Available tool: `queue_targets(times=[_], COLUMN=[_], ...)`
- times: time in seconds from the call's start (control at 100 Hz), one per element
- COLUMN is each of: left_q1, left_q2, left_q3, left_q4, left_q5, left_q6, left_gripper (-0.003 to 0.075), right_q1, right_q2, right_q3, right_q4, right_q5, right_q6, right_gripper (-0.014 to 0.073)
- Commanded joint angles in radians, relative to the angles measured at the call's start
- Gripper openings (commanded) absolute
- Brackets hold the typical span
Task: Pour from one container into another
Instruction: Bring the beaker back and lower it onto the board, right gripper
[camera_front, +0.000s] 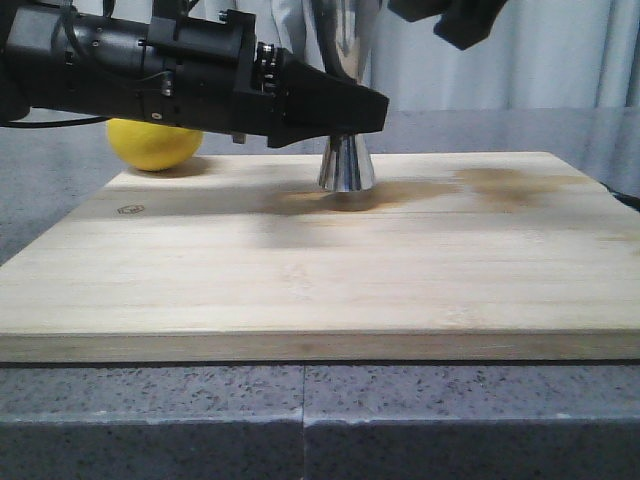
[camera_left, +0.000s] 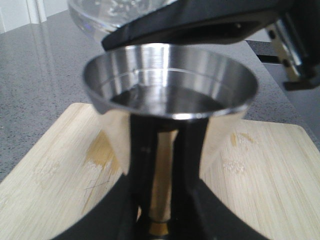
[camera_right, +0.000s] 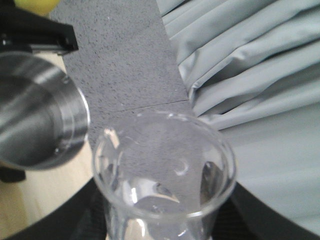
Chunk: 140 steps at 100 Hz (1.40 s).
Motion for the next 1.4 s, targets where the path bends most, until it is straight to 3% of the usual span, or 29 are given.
queue_targets(times=[0.0,0.26,0.44,0.64,0.85,1.39], left_q1=[-0.008,-0.008,-0.008,-0.008,-0.008,-0.008], left_q2=[-0.045,-0.045,-0.045,-0.045,-0.045,-0.045], left_q3=[-0.027,-0.027,-0.027,-0.027,-0.027,-0.027], left_q4=[-0.075,-0.075,-0.074,-0.074,-0.072,-0.072], left_q5=[0.109,0.109,0.109,0.109,0.109,0.109], left_q6=[-0.006,-0.006,-0.006,-0.006,-0.006,-0.006], left_gripper=[0.0062,0.0062,0.0062,0.0062,0.0062,0.0062], right_q1=[-0.005,-0.109,-0.210,-0.224,-0.224,-0.278], right_q2=[-0.029,-0.029,-0.033,-0.033,-0.029,0.095], right_q3=[-0.036,0.015,0.137,0.277,0.419,0.496], right_q4=[0.110,0.470,0.673,0.817,0.876,0.911], right_q5=[-0.032,-0.103,-0.291,-0.498,-0.699,-0.857], right_q6=[0.012,0.012,0.012,0.012,0.012,0.010], right_gripper=[0.0279,0.0279,0.0279,0.0279,0.0279,0.0279])
